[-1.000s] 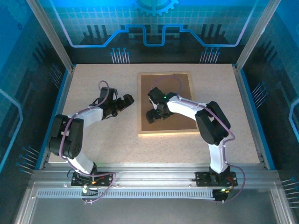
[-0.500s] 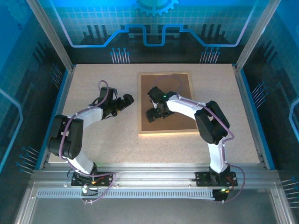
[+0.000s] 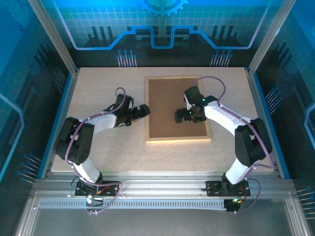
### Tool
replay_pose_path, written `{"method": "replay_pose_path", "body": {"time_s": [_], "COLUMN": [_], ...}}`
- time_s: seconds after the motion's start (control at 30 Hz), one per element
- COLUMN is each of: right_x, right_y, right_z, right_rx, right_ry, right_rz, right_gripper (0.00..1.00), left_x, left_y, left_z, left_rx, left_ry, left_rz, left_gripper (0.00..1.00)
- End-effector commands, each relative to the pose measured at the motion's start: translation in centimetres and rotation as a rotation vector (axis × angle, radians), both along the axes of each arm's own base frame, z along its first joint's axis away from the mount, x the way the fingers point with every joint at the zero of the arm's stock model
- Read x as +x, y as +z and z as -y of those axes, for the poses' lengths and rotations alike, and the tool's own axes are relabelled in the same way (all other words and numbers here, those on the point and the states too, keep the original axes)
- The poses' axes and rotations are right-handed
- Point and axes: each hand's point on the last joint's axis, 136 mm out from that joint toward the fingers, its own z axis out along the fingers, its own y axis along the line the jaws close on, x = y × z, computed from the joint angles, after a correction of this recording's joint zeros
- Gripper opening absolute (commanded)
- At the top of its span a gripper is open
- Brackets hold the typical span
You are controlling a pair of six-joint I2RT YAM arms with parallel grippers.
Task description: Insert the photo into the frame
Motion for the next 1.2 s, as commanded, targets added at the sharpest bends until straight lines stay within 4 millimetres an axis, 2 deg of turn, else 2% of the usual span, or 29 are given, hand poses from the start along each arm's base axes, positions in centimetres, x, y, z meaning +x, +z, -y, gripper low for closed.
{"method": "replay_pose_path", "body": {"time_s": [0.0,0.1,0.23,0.73,1.07,1.17], "right_x": [-3.3,-4.2,-4.4,-2.3,-0.5,-0.3], "right_y": [-1.7,-2.5,-3.2,-4.9,-4.4,-3.3], "right_z": [1.8,2.1,2.0,0.8,0.0,0.0], "right_rx": [-0.023,0.005,0.031,0.087,0.127,0.130], "right_ry": [-0.047,-0.072,-0.089,-0.095,-0.088,-0.083], "right_rz": [-0.108,-0.133,-0.147,-0.129,-0.076,-0.053], "right_gripper": [1.00,1.00,1.00,1.00,1.00,1.00], "left_x": [0.6,0.6,0.6,0.3,0.1,-0.1], "left_y": [0.3,-0.1,-0.4,0.1,0.0,-0.4], "left_z": [1.2,1.6,1.7,1.5,1.8,1.8], "left_rx": [0.008,0.009,0.007,0.008,0.001,0.013], "left_ry": [-0.018,-0.021,-0.019,-0.015,-0.026,-0.034], "left_rz": [0.005,-0.005,-0.015,-0.012,-0.014,-0.027], "left_gripper": [0.99,0.99,0.99,0.99,0.99,0.99]}}
